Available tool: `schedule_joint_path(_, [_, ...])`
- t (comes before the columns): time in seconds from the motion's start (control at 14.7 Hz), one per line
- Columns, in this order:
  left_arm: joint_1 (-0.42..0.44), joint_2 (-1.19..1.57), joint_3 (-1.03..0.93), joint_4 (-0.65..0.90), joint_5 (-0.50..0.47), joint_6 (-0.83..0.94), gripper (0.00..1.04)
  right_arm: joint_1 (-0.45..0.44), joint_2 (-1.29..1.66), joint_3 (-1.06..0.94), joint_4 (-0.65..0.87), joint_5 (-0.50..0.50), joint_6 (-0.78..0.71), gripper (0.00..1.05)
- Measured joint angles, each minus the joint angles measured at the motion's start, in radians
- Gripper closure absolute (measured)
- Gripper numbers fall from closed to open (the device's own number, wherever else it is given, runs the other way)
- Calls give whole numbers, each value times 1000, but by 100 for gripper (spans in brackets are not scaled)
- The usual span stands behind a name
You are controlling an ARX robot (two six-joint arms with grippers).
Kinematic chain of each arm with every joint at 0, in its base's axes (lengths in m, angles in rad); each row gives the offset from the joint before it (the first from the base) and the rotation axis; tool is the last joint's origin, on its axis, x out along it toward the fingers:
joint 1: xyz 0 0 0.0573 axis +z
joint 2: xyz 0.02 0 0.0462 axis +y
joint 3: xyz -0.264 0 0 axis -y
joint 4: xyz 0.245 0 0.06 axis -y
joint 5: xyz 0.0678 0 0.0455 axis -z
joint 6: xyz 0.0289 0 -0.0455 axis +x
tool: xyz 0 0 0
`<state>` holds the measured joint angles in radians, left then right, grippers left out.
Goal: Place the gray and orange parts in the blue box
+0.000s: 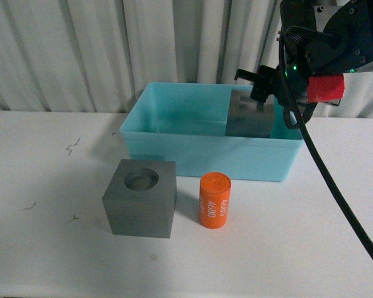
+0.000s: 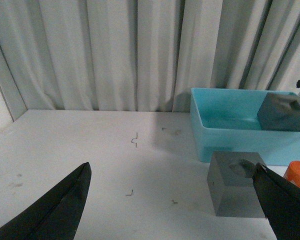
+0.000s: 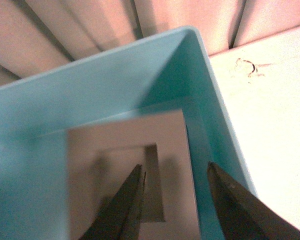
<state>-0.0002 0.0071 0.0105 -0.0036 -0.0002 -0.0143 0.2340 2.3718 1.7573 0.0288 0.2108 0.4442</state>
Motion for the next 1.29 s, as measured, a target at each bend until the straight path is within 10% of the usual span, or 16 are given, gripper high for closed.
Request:
schedule_joint_path(0.41, [0, 0, 0, 0, 0, 0, 7, -47, -251, -254, 255, -2, -11, 5])
schedule_joint_path(0.82, [0, 0, 0, 0, 0, 0, 7, -45, -877, -882, 330, -30, -30, 7])
schedule_joint_path(1.02, [0, 0, 0, -1, 0, 0, 7, -87, -969, -1168, 780, -66, -348, 45])
schedule_joint_path(1.29, [0, 0, 0, 0, 0, 0, 7, -135, -1136, -1404, 840, -113, -427, 92])
